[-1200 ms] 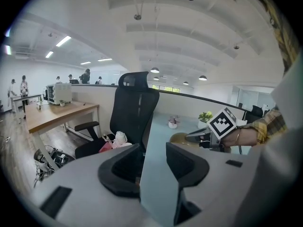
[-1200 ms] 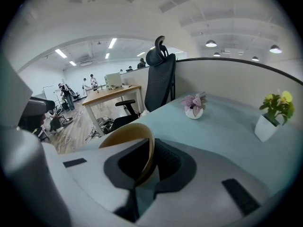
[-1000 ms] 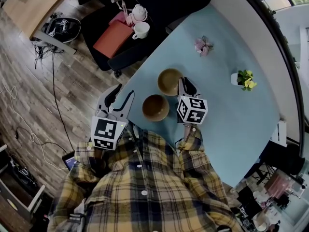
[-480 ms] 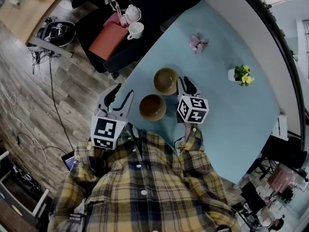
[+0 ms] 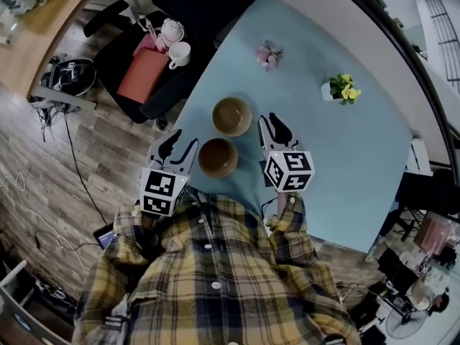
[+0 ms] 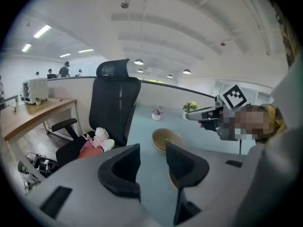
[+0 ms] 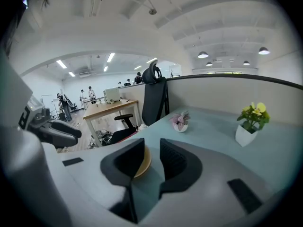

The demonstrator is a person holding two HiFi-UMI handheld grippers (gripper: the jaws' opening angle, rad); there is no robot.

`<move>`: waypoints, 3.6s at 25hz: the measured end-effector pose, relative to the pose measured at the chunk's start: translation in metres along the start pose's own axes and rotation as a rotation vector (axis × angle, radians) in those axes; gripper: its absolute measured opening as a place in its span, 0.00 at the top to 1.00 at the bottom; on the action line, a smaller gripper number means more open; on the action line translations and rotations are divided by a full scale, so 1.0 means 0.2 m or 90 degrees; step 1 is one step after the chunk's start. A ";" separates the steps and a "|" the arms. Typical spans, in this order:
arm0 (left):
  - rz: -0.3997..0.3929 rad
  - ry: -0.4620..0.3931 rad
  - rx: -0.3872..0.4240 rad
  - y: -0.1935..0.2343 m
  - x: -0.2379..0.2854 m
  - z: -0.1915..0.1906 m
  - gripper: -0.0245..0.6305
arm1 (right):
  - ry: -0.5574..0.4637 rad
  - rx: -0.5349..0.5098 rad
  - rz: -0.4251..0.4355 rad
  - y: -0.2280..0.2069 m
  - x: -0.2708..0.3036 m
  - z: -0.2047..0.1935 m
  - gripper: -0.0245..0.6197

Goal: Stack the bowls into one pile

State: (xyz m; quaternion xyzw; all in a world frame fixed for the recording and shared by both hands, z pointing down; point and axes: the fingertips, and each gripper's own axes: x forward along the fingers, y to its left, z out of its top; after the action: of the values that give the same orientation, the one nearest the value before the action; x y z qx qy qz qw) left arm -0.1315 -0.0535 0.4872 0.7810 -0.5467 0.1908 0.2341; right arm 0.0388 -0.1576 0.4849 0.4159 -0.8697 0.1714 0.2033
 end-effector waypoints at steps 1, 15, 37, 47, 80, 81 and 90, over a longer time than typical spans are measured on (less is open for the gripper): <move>-0.015 0.008 0.009 -0.02 0.02 -0.01 0.72 | -0.006 0.004 -0.009 -0.01 -0.04 0.00 0.83; -0.150 0.129 0.079 -0.21 0.28 -0.19 0.73 | -0.020 0.085 -0.088 -0.03 -0.48 -0.21 0.83; -0.198 0.226 0.125 -0.27 0.41 -0.36 0.93 | -0.035 0.161 -0.154 -0.07 -0.63 -0.38 0.84; -0.201 0.220 0.113 -0.27 0.39 -0.37 0.93 | -0.034 0.155 -0.145 -0.05 -0.63 -0.39 0.94; -0.141 0.051 0.066 -0.25 0.25 0.07 0.95 | -0.047 0.081 -0.036 -0.03 -0.46 -0.19 0.96; -0.140 0.041 0.065 -0.25 0.25 0.10 0.95 | -0.047 0.079 -0.033 -0.03 -0.46 -0.18 0.96; -0.123 0.005 0.077 -0.21 0.36 0.28 0.95 | -0.033 0.077 -0.023 -0.06 -0.42 -0.19 0.95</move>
State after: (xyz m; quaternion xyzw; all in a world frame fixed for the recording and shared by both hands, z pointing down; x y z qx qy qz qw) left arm -0.0656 -0.1279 0.4738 0.8418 -0.4556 0.2032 0.2061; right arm 0.1044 -0.0914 0.4777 0.4475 -0.8551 0.2089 0.1579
